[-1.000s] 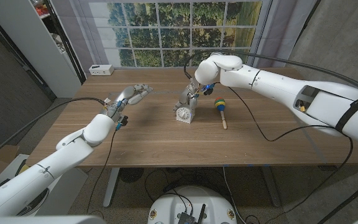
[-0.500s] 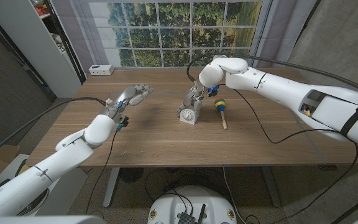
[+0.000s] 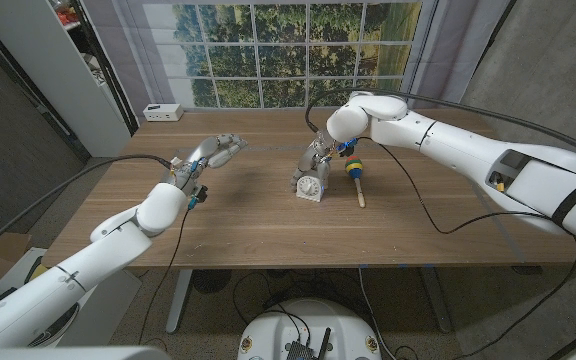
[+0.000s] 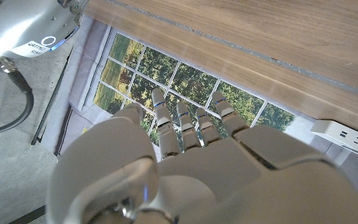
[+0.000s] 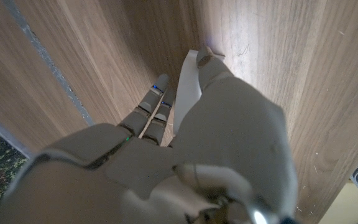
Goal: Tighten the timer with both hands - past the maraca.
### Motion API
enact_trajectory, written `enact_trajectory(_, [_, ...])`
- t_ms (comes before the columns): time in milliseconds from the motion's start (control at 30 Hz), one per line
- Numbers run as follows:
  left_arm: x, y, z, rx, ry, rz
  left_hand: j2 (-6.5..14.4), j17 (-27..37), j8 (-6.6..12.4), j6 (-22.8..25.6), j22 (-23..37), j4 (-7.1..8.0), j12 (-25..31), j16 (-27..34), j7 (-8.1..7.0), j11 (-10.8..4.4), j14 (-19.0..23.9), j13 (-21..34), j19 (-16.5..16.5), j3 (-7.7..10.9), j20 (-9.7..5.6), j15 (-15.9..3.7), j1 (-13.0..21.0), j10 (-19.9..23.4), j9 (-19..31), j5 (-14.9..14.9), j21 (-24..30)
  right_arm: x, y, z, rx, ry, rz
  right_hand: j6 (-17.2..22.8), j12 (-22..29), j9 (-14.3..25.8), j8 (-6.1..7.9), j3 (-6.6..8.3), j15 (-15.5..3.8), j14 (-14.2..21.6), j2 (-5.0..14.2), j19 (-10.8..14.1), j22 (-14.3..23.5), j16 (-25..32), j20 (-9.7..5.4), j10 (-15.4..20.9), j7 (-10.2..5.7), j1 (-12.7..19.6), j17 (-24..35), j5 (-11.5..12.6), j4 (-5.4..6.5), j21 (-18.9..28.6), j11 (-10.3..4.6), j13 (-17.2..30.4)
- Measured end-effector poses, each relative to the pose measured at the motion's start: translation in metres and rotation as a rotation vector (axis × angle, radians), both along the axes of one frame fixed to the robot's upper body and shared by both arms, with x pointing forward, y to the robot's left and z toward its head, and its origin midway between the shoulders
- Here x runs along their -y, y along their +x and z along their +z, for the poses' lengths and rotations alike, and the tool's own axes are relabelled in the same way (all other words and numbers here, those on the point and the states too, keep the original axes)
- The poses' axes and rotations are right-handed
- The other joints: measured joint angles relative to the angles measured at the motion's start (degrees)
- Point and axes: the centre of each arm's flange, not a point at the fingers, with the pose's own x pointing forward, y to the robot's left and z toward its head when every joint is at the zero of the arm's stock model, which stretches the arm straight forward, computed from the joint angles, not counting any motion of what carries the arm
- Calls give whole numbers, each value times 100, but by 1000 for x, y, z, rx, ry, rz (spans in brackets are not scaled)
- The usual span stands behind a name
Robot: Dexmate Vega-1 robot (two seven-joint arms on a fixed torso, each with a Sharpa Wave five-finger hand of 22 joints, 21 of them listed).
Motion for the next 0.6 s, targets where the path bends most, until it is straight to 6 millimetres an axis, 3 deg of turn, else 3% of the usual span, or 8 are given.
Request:
enact_trajectory(100, [1, 1, 1, 4, 2, -2, 0, 0, 0, 0, 0, -14, 0, 0, 0, 0, 0, 0, 0, 14, 0, 0, 0, 0, 0, 0, 0, 1, 0, 2, -4, 29, 14, 419, 67, 87, -7, -76, -15, 457, 9, -186, -15, 136, 6, 94, 0, 158, 139, -13, 15, 1008, -22, 311])
enact_trajectory(200, [4, 1, 3, 10, 9, -6, -139, -34, 30, 14, 0, -203, 0, 0, -14, 0, 23, 0, 0, 33, 0, -23, 63, 0, 0, 0, 0, 4, 2, 9, -14, 80, 21, 682, 123, 148, -25, -94, -25, 726, 5, -216, -45, 211, -3, 208, -9, 173, 204, -13, 33, 1503, -95, 337])
enact_trajectory(333, [10, -1, 5, 22, 26, -9, -513, -54, 30, -3, -22, -465, 0, 0, -89, -35, 31, 0, 0, -50, 0, -32, 144, 26, 0, -46, 0, 6, 5, 18, -41, 152, 16, 849, 143, 175, -33, -115, -37, 943, 7, -216, -47, 238, -3, 301, 11, 172, 217, -14, 24, 1703, -120, 337])
enact_trajectory(600, [22, -6, 8, 38, 39, -23, -926, -80, 30, -39, -27, -724, 0, 0, -230, -127, 55, 0, 21, -216, -21, -55, 292, 15, 0, -33, 0, 8, 8, 26, -143, 274, -24, 958, 143, 178, 22, -131, -54, 1153, 7, -142, -46, 278, 9, 378, -1, 170, 168, -17, 41, 1830, -139, 337])
